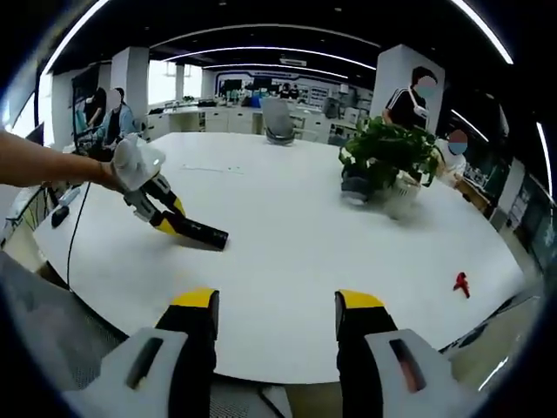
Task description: Press the specified remote control buttons in sequence, fully releasing each button before pressing the next.
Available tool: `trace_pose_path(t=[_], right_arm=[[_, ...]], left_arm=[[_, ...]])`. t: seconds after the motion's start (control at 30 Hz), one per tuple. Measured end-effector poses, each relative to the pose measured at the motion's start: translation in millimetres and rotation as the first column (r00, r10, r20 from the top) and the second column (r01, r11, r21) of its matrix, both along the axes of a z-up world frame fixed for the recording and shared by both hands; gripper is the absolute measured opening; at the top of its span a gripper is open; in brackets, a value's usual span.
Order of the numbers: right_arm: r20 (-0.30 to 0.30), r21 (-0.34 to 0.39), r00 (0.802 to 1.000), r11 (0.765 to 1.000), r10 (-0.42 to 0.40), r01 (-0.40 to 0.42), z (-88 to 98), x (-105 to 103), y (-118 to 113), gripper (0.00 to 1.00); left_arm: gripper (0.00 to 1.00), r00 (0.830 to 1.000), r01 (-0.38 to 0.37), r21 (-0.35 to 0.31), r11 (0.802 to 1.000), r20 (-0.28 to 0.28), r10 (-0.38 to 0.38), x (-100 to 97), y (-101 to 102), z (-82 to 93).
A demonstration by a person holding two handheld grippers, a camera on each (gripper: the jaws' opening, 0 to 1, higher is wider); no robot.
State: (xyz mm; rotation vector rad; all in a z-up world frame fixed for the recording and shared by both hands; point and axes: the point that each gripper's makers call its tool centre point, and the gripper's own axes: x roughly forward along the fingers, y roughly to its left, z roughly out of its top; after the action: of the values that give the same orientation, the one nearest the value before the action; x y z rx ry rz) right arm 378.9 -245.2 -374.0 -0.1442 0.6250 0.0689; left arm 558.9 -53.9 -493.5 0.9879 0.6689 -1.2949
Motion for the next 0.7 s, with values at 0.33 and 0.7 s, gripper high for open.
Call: trace_pose_path(t=[0.33,0.7], right_arm=[[-0.022,0.002,1.000,1.000,-0.005,0.005,-4.8,-1,-1,0.59],[-0.078,-0.018,0.997,1.000,0.009,-0.010,-15.3,-3,0,0.60]], left_arm=[[0.24,0.999,-0.033,0.010,0.999,0.016,0.032,47.0,1,3.2],[0.24,0.998,-0.051,0.023,0.998,0.037,0.051,85.7,0,-2.8]])
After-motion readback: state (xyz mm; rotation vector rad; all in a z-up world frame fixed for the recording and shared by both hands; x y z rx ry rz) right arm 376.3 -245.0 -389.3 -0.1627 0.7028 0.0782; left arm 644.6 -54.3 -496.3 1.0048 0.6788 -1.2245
